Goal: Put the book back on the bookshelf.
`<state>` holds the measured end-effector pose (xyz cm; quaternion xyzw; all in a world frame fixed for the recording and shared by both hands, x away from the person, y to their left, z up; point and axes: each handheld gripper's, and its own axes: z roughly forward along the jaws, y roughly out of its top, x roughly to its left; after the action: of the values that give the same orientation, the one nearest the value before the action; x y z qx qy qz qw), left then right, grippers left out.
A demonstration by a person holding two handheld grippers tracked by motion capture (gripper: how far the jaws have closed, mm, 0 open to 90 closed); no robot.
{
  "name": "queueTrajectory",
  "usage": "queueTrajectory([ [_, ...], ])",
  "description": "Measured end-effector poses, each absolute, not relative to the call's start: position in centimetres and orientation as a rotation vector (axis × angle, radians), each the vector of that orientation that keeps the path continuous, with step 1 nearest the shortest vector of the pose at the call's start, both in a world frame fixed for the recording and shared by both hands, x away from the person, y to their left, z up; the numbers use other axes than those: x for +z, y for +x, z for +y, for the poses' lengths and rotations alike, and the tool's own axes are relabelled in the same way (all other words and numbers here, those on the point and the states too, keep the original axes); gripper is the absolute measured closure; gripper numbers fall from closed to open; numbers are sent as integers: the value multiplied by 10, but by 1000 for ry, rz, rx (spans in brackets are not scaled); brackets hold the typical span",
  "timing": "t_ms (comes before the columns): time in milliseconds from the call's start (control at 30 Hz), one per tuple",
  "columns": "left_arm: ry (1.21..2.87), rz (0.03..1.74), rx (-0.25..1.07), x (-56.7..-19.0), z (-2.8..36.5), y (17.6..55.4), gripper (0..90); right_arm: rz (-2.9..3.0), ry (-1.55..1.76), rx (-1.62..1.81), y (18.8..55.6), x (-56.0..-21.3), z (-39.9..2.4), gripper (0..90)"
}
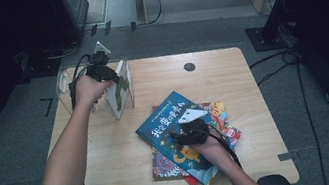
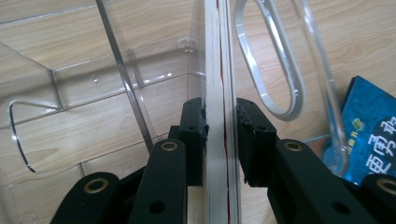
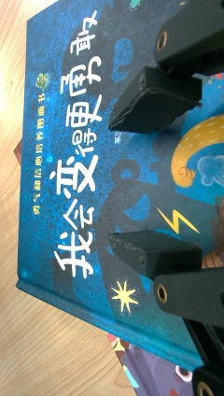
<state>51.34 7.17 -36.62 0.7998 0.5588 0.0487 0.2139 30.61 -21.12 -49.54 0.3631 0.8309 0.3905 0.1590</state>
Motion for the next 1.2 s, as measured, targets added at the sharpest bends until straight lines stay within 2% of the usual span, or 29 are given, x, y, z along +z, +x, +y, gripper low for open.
queueTrajectory([
  [300,2197,1517,153,-343,78,508,687,2373,1037,1117,306,-495,-211,394],
  [633,2188,1456,106,-330,90,489,657,2374,1036,1122,306,-495,-212,392],
  [833,2188,1418,77,-336,99,474,657,2399,1053,1156,306,-494,-217,440],
  [1200,2187,1377,36,-353,109,451,652,2403,1078,1171,305,-490,-233,470],
])
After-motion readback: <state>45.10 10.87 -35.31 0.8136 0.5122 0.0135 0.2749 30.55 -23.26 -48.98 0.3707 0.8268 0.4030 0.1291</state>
